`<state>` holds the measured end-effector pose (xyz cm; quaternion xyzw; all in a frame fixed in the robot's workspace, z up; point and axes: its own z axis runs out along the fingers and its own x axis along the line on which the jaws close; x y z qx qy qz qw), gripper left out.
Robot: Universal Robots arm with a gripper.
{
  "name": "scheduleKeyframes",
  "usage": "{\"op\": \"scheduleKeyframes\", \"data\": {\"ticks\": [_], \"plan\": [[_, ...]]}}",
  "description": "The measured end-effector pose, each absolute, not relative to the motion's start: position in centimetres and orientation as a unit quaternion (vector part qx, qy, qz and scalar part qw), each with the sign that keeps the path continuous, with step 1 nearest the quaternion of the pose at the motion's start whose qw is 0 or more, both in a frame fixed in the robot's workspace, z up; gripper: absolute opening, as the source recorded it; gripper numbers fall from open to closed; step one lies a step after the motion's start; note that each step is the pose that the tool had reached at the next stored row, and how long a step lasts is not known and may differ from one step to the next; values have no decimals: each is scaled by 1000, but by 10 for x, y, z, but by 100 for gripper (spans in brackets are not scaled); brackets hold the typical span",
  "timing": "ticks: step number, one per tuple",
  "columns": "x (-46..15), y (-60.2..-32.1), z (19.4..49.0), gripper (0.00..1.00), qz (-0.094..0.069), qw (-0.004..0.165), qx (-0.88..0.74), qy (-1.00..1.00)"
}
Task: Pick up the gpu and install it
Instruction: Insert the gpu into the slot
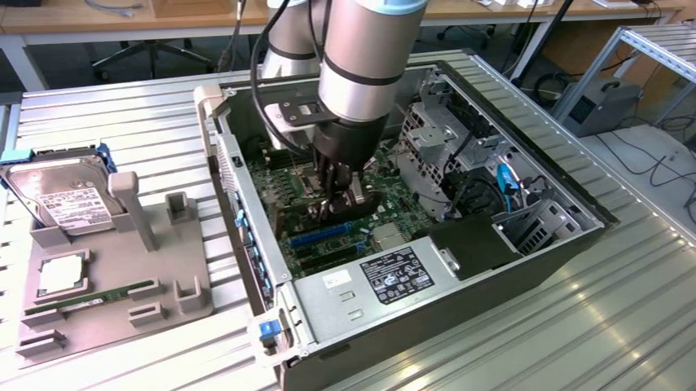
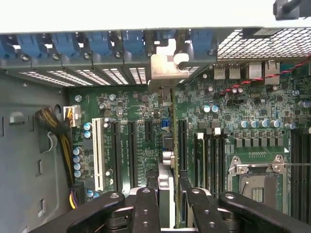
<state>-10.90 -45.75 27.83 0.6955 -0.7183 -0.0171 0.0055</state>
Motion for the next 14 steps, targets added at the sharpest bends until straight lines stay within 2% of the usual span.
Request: {"op": "scheduleKeyframes", "data": {"ticks": [14], "plan": [[-118,-458,268,27,-17,5,693,-720]]}}
